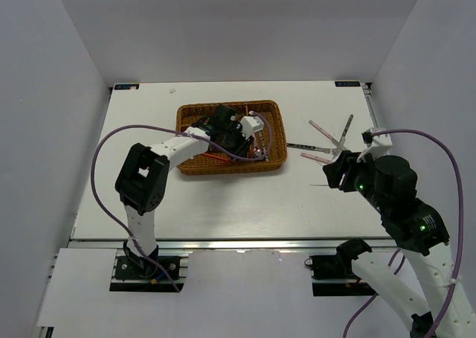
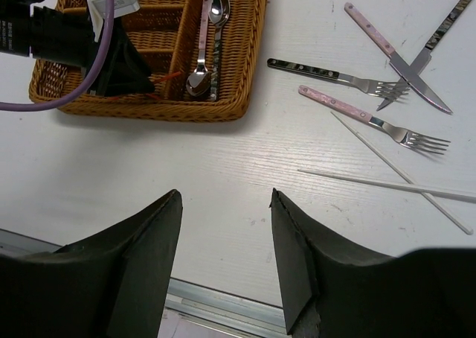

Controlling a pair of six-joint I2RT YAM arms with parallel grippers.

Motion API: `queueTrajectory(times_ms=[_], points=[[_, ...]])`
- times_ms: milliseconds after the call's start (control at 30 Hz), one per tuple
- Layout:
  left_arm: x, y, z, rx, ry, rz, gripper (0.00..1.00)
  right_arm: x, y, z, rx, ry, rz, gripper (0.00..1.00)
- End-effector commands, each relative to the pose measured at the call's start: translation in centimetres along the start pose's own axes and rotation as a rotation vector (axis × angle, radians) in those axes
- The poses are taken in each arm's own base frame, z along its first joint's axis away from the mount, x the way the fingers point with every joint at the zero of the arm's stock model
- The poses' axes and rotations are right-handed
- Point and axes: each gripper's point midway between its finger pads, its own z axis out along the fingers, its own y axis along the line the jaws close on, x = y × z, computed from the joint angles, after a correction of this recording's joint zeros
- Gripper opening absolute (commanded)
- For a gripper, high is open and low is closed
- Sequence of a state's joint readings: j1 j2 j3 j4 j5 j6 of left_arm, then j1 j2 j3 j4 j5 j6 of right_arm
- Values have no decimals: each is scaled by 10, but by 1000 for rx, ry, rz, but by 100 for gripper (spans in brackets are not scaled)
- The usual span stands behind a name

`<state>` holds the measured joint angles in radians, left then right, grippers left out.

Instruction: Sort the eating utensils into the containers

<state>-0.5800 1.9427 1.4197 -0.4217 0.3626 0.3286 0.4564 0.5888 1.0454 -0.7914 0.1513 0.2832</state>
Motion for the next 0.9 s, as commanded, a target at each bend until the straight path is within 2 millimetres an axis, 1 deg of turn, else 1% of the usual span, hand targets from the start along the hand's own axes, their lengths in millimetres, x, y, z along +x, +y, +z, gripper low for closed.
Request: queueTrajectory(times_ms=[0,233,367,433,467,500,567,667,733,767,800,833,867], points=[[-16,4,-7,-31,-49,36,45,-12,6,-4,-31,-41,-9,57],[-2,4,12,-5,-15,15,39,-11,4,-5,-22,-40,-20,57],[-1,5,12,-13,-12,18,37,-13,2,-5,-14,-45,-25,57],[-1,7,12,-20,-10,23,35,-13,3,-6,-18,-49,-27,58],[-2,9,11,-31,-8,25,34,-13,2,-7,-16,-51,-27,58],[-3,10,9,-39,-3,24,30,-14,2,-7,-14,-52,-26,58],[-12,14,0,-74,-11,44,24,-14,2,-7,-16,-53,-30,58],[-20,24,-14,-129,-6,89,21,-13,2,-7,-16,-53,-30,58],[-21,25,-24,-144,12,108,19,-13,2,-6,-16,-53,-29,58],[-26,28,-29,-150,15,150,18,-13,3,-6,-19,-54,-31,59],[-21,24,-33,-135,43,173,16,-12,3,-6,-21,-52,-31,59],[-20,25,-37,-141,56,197,13,-13,3,-6,-23,-53,-29,59],[-16,27,-39,-149,73,215,12,-13,3,-6,-24,-52,-30,59]])
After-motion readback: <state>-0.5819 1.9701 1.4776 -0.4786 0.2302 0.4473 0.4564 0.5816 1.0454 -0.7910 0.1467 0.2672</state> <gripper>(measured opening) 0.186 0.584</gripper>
